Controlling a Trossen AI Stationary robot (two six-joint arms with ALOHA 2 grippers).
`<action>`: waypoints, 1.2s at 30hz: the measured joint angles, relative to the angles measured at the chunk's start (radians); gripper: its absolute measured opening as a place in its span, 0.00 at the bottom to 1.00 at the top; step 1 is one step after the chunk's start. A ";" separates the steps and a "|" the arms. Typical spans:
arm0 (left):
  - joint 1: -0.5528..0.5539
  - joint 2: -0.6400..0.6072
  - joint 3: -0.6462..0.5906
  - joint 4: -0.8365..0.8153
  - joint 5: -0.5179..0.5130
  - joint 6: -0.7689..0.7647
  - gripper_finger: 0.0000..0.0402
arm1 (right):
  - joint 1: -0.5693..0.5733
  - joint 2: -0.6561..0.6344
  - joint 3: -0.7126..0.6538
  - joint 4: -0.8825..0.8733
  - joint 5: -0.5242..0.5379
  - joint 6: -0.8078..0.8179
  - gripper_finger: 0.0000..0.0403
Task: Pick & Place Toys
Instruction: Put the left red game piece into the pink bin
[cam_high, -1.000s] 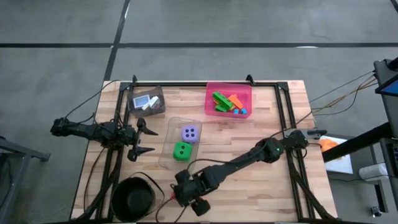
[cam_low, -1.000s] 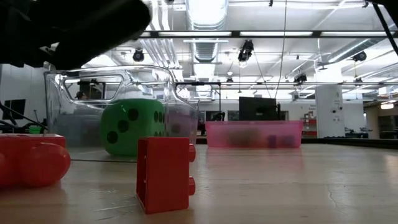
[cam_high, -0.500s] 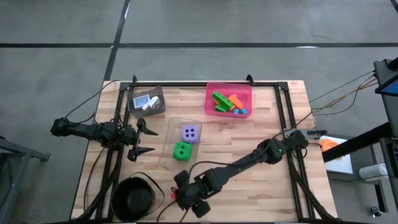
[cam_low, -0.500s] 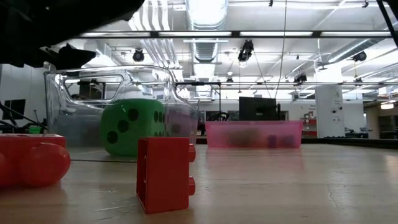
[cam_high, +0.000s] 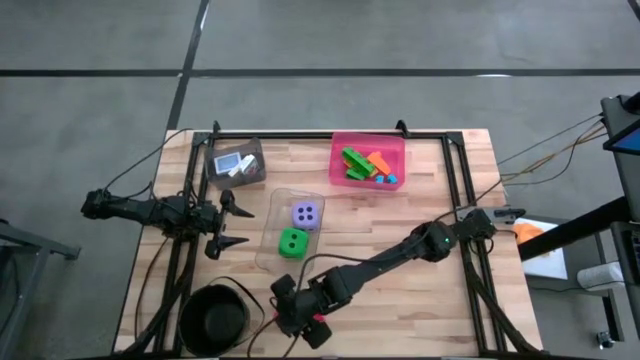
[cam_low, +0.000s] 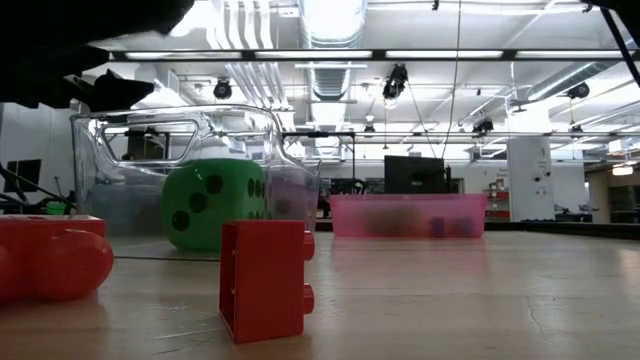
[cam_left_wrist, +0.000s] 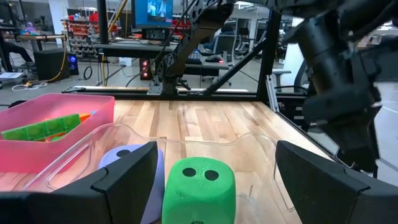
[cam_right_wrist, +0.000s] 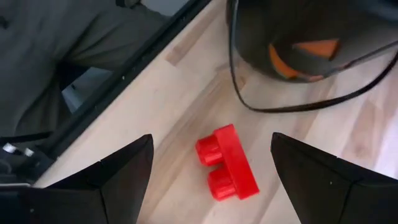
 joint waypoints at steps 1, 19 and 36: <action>0.000 0.000 0.000 0.000 0.000 0.000 0.82 | -0.003 0.007 0.000 -0.001 -0.002 -0.007 0.81; 0.000 0.000 0.000 0.000 0.000 0.000 0.82 | -0.052 0.089 0.001 0.033 -0.076 -0.067 0.81; 0.000 0.000 0.000 0.000 0.000 0.000 0.82 | -0.043 0.011 0.000 0.330 -0.180 -0.043 0.81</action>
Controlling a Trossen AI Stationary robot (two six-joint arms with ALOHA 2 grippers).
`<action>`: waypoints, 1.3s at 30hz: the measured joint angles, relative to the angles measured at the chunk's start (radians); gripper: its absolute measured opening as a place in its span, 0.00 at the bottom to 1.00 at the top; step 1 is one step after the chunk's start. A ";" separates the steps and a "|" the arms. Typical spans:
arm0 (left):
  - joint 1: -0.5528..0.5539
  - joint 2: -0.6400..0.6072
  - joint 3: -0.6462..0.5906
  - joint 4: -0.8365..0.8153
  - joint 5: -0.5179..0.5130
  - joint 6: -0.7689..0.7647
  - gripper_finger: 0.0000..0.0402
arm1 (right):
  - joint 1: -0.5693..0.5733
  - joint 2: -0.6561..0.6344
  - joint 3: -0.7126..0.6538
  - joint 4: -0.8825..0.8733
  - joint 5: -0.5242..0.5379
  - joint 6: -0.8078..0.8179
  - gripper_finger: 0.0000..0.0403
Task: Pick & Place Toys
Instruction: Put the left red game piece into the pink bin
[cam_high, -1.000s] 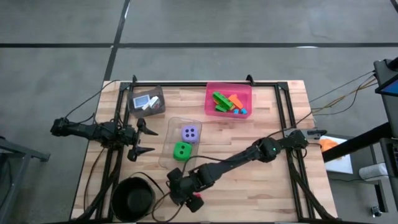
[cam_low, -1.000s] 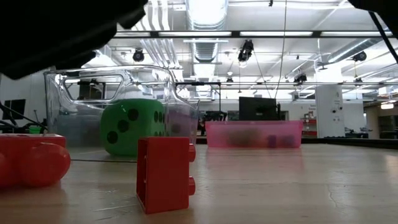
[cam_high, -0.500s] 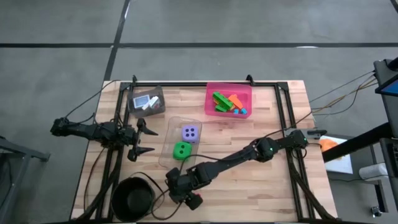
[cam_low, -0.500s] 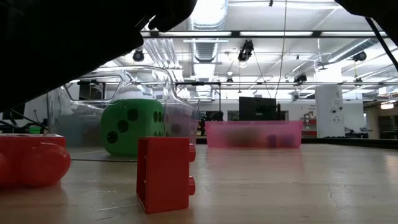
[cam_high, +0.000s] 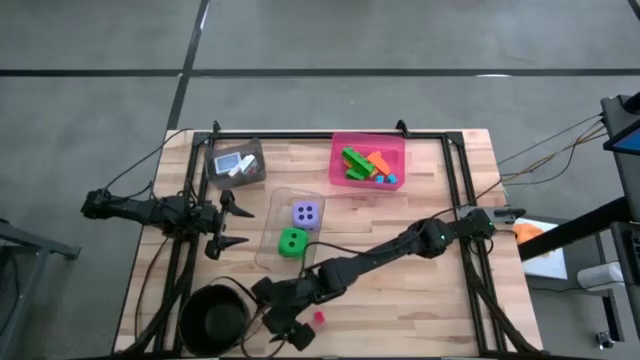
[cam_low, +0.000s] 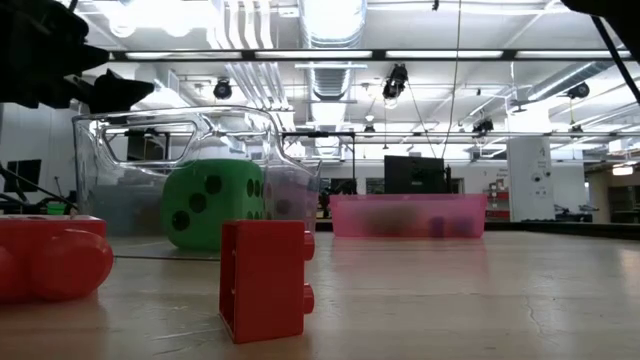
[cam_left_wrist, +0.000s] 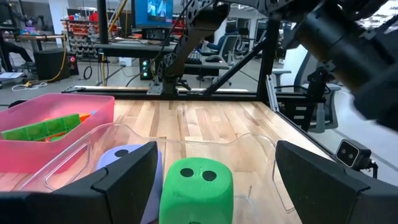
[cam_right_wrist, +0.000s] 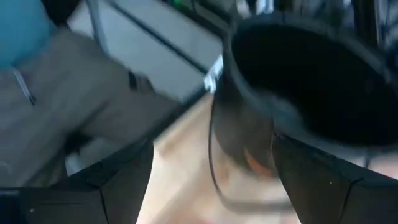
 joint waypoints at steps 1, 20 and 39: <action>0.000 0.000 0.000 0.000 0.000 0.000 0.82 | -0.001 0.001 -0.004 0.044 -0.022 0.000 0.81; 0.000 0.000 0.000 0.008 0.000 0.000 0.82 | -0.049 -0.027 -0.437 1.288 -0.076 0.161 0.81; 0.000 0.000 -0.002 0.022 -0.008 -0.094 0.82 | 0.007 -0.650 -1.348 1.375 0.442 0.035 0.81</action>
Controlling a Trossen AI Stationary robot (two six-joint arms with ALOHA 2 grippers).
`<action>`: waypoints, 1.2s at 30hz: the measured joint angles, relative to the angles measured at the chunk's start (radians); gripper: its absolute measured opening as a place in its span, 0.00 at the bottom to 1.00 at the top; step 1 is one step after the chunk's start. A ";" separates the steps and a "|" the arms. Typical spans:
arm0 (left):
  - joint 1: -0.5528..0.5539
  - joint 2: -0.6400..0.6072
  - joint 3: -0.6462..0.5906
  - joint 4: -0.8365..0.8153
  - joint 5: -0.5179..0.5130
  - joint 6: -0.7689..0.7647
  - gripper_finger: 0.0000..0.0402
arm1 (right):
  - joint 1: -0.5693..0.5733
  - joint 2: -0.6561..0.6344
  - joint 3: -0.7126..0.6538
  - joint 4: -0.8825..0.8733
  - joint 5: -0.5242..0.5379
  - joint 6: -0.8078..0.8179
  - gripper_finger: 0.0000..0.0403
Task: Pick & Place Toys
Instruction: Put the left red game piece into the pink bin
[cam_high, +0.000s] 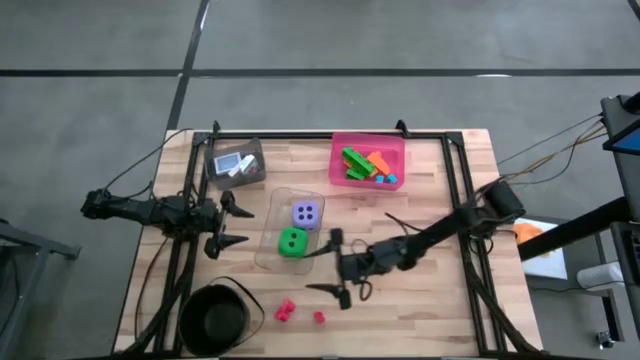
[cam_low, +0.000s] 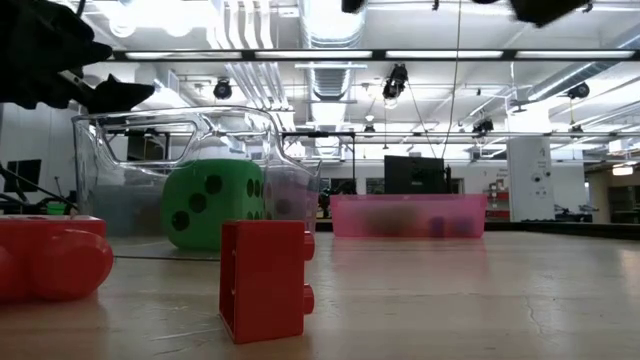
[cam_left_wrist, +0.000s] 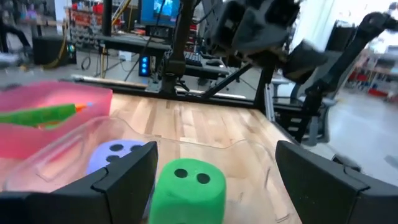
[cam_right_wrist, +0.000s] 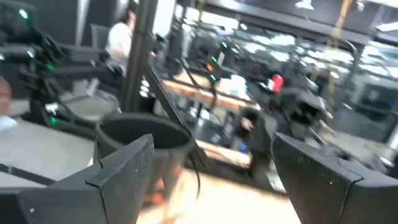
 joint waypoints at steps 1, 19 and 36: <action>0.000 0.000 0.000 0.001 0.000 -0.030 0.82 | 0.013 -0.020 -0.032 0.000 0.038 0.000 0.81; -0.023 0.273 0.083 0.124 0.087 -0.120 0.97 | 0.098 -0.055 -0.156 -0.005 0.266 0.001 0.81; -0.276 1.036 0.561 -0.014 0.062 -0.064 0.94 | 0.141 -0.056 -0.156 -0.050 0.414 -0.008 0.81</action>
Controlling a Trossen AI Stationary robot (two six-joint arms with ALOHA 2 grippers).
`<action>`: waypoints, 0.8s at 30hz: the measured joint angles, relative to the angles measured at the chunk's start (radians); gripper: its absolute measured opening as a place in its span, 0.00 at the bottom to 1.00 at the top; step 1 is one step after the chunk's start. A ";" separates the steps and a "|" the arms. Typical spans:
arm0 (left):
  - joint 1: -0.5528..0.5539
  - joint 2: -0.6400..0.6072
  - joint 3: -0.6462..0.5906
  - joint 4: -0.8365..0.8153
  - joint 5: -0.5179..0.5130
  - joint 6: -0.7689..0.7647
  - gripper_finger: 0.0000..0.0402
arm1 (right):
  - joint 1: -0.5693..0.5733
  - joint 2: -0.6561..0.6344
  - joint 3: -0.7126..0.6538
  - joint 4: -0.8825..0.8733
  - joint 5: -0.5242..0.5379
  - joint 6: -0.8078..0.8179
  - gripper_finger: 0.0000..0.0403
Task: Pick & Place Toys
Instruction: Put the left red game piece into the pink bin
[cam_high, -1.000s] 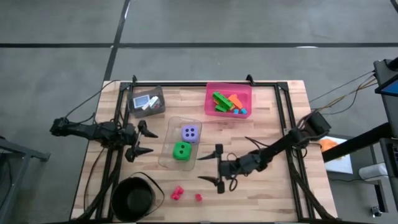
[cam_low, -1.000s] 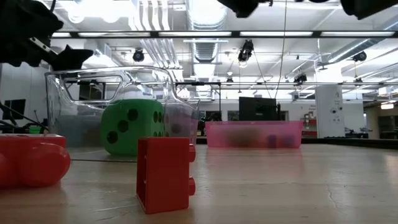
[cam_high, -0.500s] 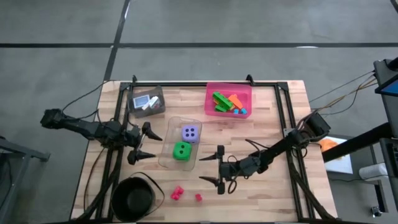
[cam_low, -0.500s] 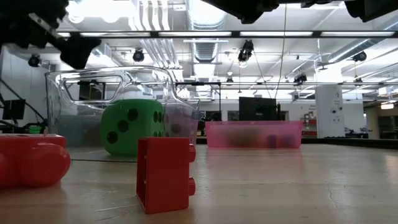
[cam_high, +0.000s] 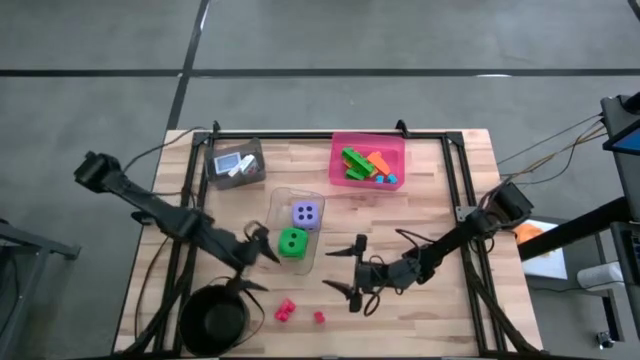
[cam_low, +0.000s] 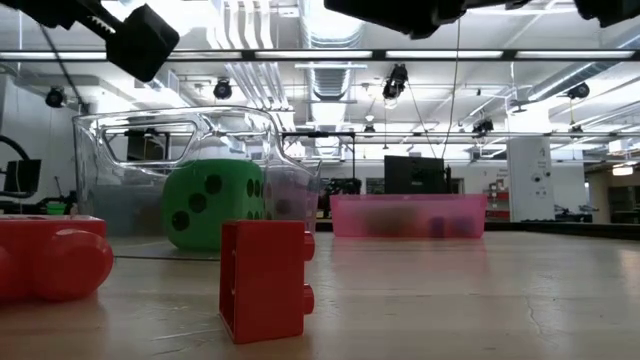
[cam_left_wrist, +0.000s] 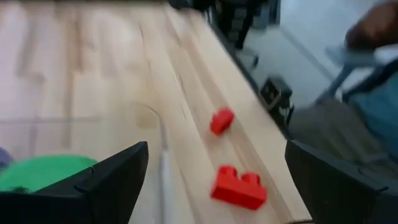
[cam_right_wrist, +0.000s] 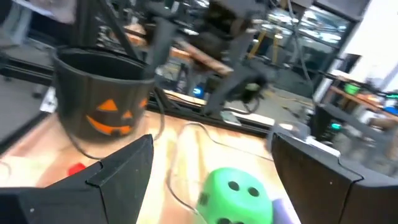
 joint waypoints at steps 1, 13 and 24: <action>-0.014 0.043 0.035 -0.032 -0.002 -0.012 0.94 | 0.008 -0.003 0.000 -0.007 0.031 -0.004 0.81; -0.128 0.432 0.327 -0.163 -0.073 -0.338 0.94 | 0.138 -0.121 0.000 -0.107 0.281 -0.122 0.81; -0.175 0.667 0.619 -0.353 -0.162 -0.572 0.94 | 0.285 -0.158 -0.001 -0.228 0.490 -0.060 0.81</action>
